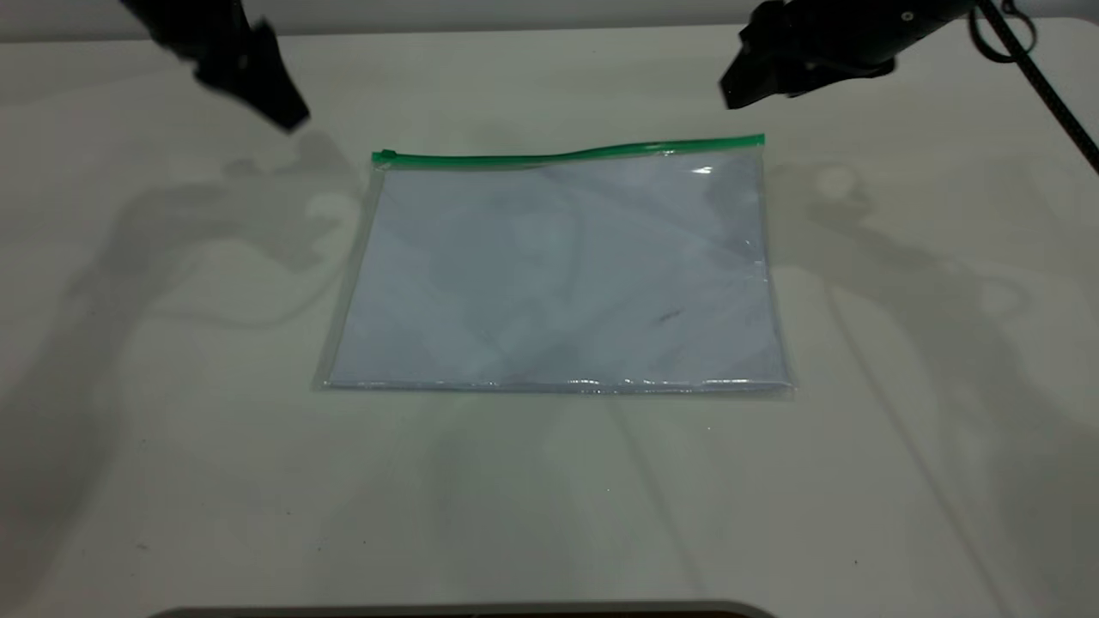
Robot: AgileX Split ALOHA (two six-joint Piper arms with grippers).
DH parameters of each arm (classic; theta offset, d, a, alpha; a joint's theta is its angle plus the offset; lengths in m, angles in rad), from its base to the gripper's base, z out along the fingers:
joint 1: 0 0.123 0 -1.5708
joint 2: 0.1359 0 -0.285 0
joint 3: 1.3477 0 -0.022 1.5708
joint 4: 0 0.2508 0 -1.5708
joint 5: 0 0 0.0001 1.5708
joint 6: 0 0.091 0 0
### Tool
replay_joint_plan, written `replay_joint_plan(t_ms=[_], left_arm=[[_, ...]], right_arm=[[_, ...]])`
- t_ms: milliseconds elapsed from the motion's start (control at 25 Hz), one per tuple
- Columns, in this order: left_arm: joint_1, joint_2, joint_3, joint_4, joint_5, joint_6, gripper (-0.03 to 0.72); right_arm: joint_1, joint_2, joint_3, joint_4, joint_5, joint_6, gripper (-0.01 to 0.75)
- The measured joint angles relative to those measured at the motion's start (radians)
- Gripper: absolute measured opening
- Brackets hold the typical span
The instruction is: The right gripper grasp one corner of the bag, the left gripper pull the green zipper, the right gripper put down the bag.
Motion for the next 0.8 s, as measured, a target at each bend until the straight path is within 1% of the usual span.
replay_joint_plan(t_ms=[120,320,520,640,800], left_arm=[[0.0,-0.099,0.0,0.064,0.026,-0.193,0.565],[0.0,-0.305,0.0,0.26,0.148,-0.483,0.565],[0.0,-0.524,0.0,0.453,0.233,-0.736,0.565],[0.001,-0.647,0.0,0.509,0.266,-0.847,0.565],[0.001,-0.794,0.0,0.51,0.361,-0.944,0.565]], right_arm=[[-0.002,-0.073,0.001,-0.102,0.014,0.121,0.576],[-0.002,-0.279,0.001,-0.334,0.151,0.398,0.57],[-0.002,-0.547,0.002,-0.66,0.256,0.717,0.57],[-0.002,-0.718,0.002,-0.838,0.326,0.901,0.57],[-0.002,-0.927,0.002,-1.029,0.439,1.094,0.57]])
